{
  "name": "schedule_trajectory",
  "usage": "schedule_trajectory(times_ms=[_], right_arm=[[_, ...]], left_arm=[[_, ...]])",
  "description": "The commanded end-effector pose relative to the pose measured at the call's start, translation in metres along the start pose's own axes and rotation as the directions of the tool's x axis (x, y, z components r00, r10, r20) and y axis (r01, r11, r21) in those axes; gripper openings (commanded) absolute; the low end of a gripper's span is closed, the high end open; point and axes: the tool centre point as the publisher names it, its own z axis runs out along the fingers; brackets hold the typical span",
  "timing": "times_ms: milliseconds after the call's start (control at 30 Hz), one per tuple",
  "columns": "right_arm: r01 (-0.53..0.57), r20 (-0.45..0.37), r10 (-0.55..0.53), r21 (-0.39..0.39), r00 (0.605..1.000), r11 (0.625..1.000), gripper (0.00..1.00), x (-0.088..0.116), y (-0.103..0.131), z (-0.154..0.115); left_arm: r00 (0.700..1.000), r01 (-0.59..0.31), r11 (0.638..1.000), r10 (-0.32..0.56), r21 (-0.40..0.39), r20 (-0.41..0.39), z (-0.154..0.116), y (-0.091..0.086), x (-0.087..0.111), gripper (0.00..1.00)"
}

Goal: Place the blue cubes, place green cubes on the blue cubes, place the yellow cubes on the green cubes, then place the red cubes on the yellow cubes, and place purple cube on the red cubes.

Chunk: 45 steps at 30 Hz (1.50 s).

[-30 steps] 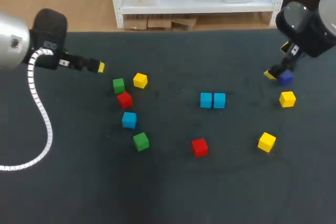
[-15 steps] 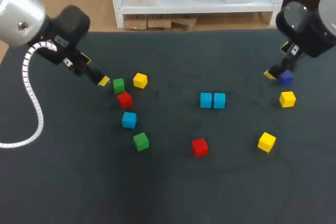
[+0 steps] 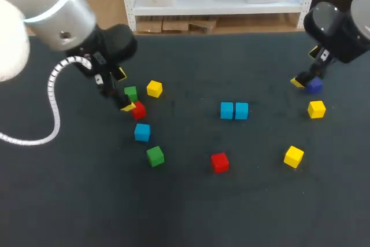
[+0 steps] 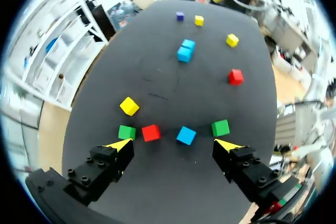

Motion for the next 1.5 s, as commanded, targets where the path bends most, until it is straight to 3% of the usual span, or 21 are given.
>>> schedule_trajectory(times_ms=[33,100,167,367,600,767,867,1200,1500], right_arm=[[-0.001,0.001,0.001,0.003,1.0,1.0,1.0,0.0,0.0,0.0],[-0.001,0.001,0.001,0.003,1.0,1.0,1.0,0.0,0.0,0.0],[-0.001,0.001,0.001,0.003,1.0,1.0,1.0,0.0,0.0,0.0],[-0.001,0.001,0.001,0.003,1.0,1.0,1.0,0.0,0.0,0.0],[-0.001,0.001,0.001,0.003,1.0,1.0,1.0,0.0,0.0,0.0],[-0.001,0.001,0.001,0.003,1.0,1.0,1.0,0.0,0.0,0.0],[-0.001,0.001,0.001,0.003,1.0,1.0,1.0,0.0,0.0,0.0],[-0.001,0.001,0.001,0.003,1.0,1.0,1.0,0.0,0.0,0.0],[-0.001,0.001,0.001,0.003,1.0,1.0,1.0,0.0,0.0,0.0]], left_arm=[[0.991,-0.065,0.998,0.065,0.005,-0.12,0.004,-0.003,-0.003,1.0],[0.993,-0.094,0.994,0.09,-0.051,-0.074,0.007,-0.004,-0.004,1.0],[0.984,-0.141,0.99,0.141,0.005,-0.108,0.011,-0.014,0.005,1.0],[0.966,-0.192,0.978,0.203,0.079,-0.161,0.028,-0.029,0.019,1.0],[0.955,-0.244,0.963,0.259,0.113,-0.145,0.049,-0.041,0.017,1.0],[0.92,-0.348,0.927,0.367,0.142,-0.14,0.058,-0.044,0.02,1.0],[0.901,-0.383,0.911,0.405,0.151,-0.156,0.065,-0.044,0.022,1.0],[0.883,-0.42,0.891,0.445,0.172,-0.149,0.087,-0.038,0.019,1.0],[0.856,-0.457,0.875,0.482,0.161,-0.186,0.105,-0.017,0.017,1.0]])
